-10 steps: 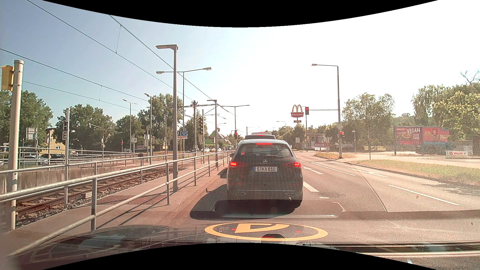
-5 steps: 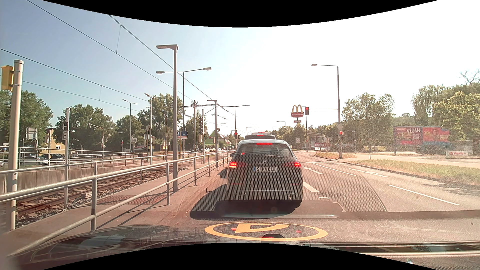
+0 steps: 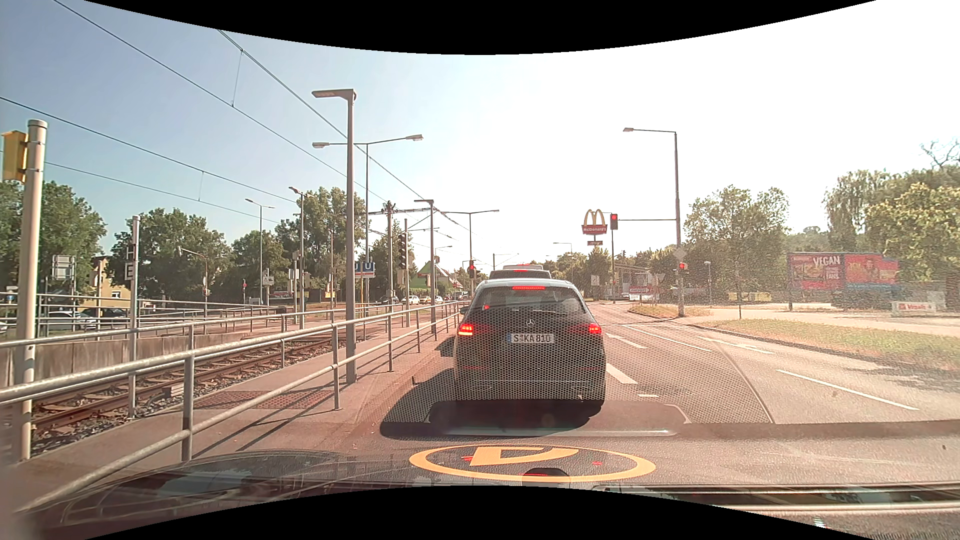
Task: Follow the waypoints while adhering to traffic rules and regulations
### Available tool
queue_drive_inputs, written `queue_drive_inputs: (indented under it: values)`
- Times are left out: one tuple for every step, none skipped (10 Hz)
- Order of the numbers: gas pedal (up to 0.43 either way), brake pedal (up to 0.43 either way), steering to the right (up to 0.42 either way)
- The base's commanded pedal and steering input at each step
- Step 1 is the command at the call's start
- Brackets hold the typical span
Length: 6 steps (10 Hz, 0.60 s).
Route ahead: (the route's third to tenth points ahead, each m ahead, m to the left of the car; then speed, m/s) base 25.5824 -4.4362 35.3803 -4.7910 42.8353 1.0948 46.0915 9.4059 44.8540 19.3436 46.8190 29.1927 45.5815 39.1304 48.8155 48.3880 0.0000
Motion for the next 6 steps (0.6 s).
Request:
queue_drive_inputs:
  values:
    - [0.000, 0.238, 0.006]
    - [0.000, 0.238, 0.006]
    - [0.000, 0.238, 0.006]
    - [0.000, 0.238, 0.006]
    - [0.000, 0.238, 0.006]
    - [0.000, 0.238, 0.006]
